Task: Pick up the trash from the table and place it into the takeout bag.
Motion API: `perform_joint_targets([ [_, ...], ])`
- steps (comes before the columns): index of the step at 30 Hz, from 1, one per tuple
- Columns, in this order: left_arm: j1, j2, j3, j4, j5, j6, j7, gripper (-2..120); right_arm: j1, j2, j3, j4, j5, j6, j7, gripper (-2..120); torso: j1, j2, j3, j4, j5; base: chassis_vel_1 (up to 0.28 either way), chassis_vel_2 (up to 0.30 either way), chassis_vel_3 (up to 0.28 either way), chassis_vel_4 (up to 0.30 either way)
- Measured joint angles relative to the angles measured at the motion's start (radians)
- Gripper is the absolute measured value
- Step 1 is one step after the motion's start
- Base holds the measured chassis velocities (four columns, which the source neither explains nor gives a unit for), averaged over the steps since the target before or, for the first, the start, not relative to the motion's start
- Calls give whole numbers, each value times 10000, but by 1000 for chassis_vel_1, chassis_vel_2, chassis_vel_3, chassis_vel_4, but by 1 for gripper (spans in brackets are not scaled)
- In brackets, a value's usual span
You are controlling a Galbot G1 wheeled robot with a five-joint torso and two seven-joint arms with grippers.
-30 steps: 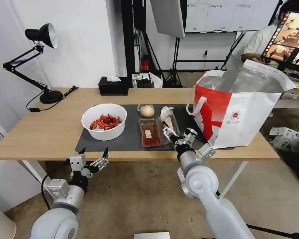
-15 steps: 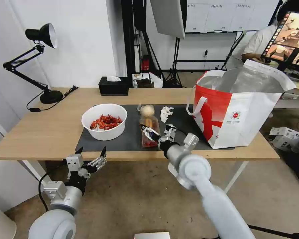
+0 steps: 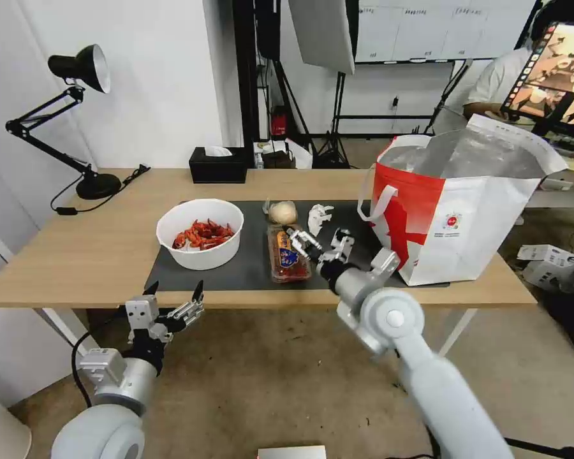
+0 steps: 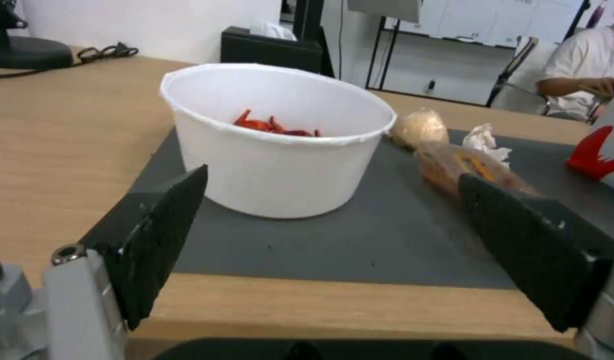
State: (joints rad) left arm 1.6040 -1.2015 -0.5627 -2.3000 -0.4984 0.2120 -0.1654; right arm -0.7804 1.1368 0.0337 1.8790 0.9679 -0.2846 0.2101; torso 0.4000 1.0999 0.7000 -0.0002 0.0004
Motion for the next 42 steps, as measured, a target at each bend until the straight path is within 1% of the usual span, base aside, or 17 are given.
perform_joint_targets([
  [1,-13,1,5,-25,-72,28,1,100,603,-349,-287,-490,-998,268,-764,100,0,0,0,0,0,0,0,0,0],
  [2,-13,1,5,-25,-72,28,1,100,603,-349,-287,-490,-998,268,-764,100,0,0,0,0,0,0,0,0,0],
  [5,7,-44,7,-116,-312,125,2,100,2437,-1171,-1099,-2019,-2602,836,-2674,100,2,-1,1,3,-5,0,0,0,0],
  [9,13,-106,11,-136,-349,149,11,100,3332,-1405,-1640,-2864,-2621,881,-3700,95,1,0,1,1,-4,0,0,0,0],
  [13,15,-200,50,-153,-376,153,67,100,4232,-1412,-2419,-4019,-2361,817,-4770,82,1,0,1,2,-3,0,0,0,0],
  [17,-41,-271,167,-181,-486,172,287,100,4926,-1097,-3166,-5285,-2557,734,-6107,61,1,0,1,3,-2,0,0,0,0],
  [20,-78,-271,193,-184,-552,186,348,100,5063,-1007,-3289,-5569,-2682,728,-6448,58,1,0,0,3,-3,0,0,0,0],
  [23,-234,-259,256,-226,-853,336,420,100,5298,-771,-3634,-6166,-2978,645,-6961,39,1,0,0,3,-5,0,0,0,0],
  [29,-314,-181,309,-237,-1105,401,430,100,5247,-679,-3682,-6333,-3066,589,-6973,24,1,0,0,3,-5,0,0,0,0],
  [30,-369,-122,332,-260,-1446,479,472,100,5152,-669,-3674,-6395,-3119,575,-6973,17,0,1,0,3,-5,0,0,0,0],
  [31,-369,-122,332,-260,-1446,479,472,100,5152,-669,-3674,-6395,-3119,575,-6973,17,0,1,0,3,-5,0,0,0,0],
  [34,-721,7,412,-434,-3389,1083,417,100,4712,-668,-3473,-6419,-3259,451,-7075,1,0,1,0,2,-4,0,0,0,0],
  [35,-721,7,412,-434,-3389,1083,417,100,4712,-668,-3473,-6419,-3259,451,-7075,1,0,1,0,2,-4,0,0,0,0],
  [37,-1106,313,544,-431,-4842,1423,295,100,4523,-635,-3368,-6457,-3276,444,-7096,0,0,1,-1,0,-6,0,0,0,0],
  [38,-1106,313,544,-431,-4842,1423,295,100,4523,-635,-3368,-6457,-3276,444,-7096,0,0,1,-1,0,-6,0,0,0,0],
  [41,-1519,677,663,-123,-6619,1560,184,100,4517,-284,-3387,-6746,-3263,472,-7133,0,0,1,-1,-1,-3,0,0,0,0],
  [42,-1519,677,663,-123,-6619,1560,184,100,4517,-284,-3387,-6746,-3263,472,-7133,0,0,1,-1,-1,-3,0,0,0,0],
])
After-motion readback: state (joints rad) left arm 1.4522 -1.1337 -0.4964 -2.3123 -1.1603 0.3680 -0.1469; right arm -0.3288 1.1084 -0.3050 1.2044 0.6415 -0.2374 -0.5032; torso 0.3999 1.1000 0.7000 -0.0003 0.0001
